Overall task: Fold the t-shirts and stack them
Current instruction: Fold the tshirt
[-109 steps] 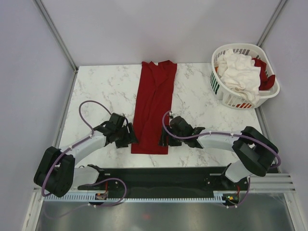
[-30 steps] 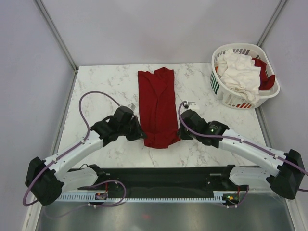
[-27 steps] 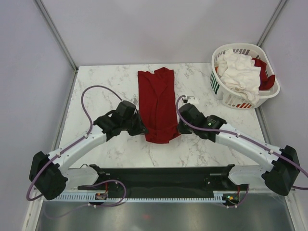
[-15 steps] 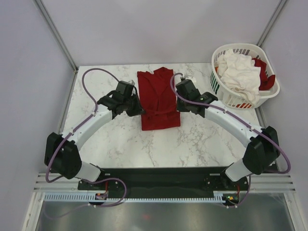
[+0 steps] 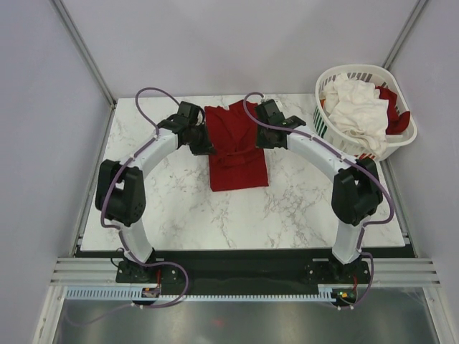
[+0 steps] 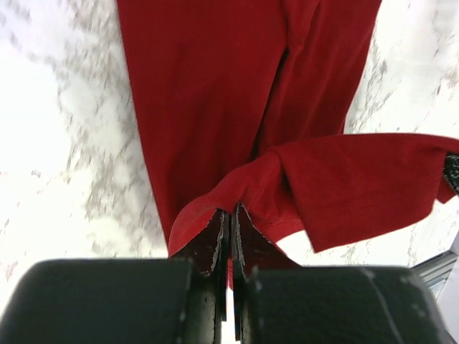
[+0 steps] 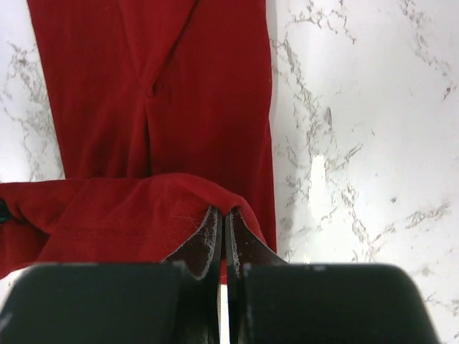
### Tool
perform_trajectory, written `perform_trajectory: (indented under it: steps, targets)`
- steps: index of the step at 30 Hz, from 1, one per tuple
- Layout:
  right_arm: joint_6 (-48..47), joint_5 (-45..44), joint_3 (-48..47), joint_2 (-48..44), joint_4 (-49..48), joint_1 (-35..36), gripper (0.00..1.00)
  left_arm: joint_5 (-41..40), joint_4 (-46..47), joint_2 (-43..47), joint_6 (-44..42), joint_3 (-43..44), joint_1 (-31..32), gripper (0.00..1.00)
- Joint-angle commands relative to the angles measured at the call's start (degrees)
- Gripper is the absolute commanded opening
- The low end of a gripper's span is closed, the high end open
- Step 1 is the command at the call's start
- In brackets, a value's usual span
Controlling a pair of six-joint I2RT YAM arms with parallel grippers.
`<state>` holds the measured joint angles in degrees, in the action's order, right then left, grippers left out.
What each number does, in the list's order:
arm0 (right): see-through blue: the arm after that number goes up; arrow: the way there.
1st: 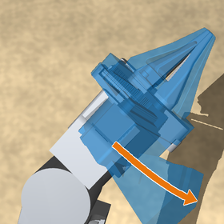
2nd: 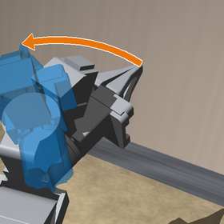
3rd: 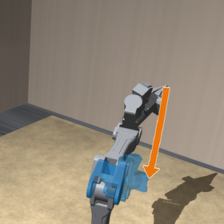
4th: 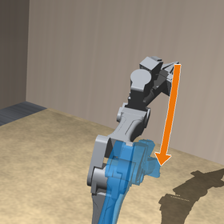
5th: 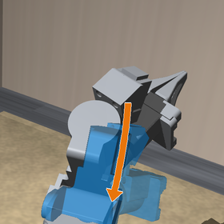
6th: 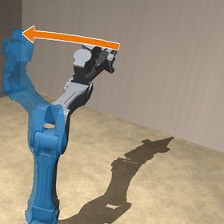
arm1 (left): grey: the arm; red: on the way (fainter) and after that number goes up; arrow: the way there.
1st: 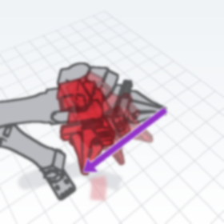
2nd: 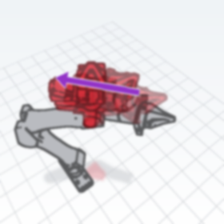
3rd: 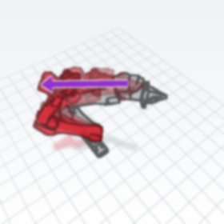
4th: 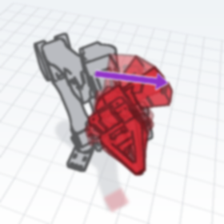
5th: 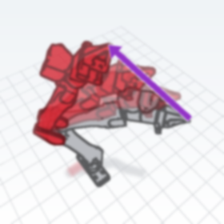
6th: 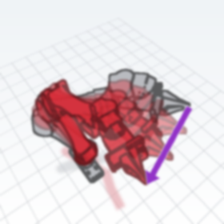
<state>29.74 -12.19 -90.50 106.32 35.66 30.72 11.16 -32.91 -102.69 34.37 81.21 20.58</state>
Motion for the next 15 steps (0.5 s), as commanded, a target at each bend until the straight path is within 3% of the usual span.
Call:
perform_trajectory:
  steps: [1, 6, 8, 9, 10, 11, 12, 13, 14, 15]
  targets:
    - [0.15, -0.91, -4.33, 3.44, -0.59, -1.01, 0.00, 4.66, 0.30, -5.31, -4.57, 5.88, -1.59, 0.02]
    - [1.02, -1.35, -10.04, 10.65, 0.19, -2.06, 0.06, 5.97, -0.67, -13.39, -5.10, 12.47, -3.44, 0.02]
    - [1.38, -0.47, -12.84, 14.51, 0.11, -3.12, 0.42, 6.42, -1.54, -18.05, -4.75, 16.15, -4.75, 0.07]
    - [1.38, -0.65, -14.17, 15.92, 0.72, -3.64, 0.59, 7.03, -1.90, -19.55, -4.66, 17.39, -5.19, 0.16]
    - [1.72, -1.60, -15.40, 18.19, 1.08, -4.00, 0.66, 7.30, -1.99, -22.69, -4.66, 18.88, -5.89, 0.29]
    - [2.34, -2.66, -17.50, 19.09, 2.21, -4.35, 0.74, 7.73, -2.16, -24.29, -5.10, 22.55, -6.16, 0.59]
    - [2.69, -3.28, -18.39, 19.62, 2.31, -5.22, 0.83, 8.87, -2.51, -25.70, -5.54, 24.76, -6.43, 0.68]
    - [2.96, -3.54, -19.79, 20.23, 2.31, -5.67, 0.85, 9.06, -3.04, -27.02, -6.24, 26.87, -6.69, 0.74]
    - [3.05, -3.55, -20.41, 20.41, 2.48, -6.11, 0.86, 8.97, -4.00, -28.68, -6.68, 31.51, -6.87, 0.86]
    - [2.96, -3.63, -21.03, 19.63, 2.75, -6.55, 0.87, 7.84, -6.44, -29.14, -6.95, 33.56, -6.95, 0.91]
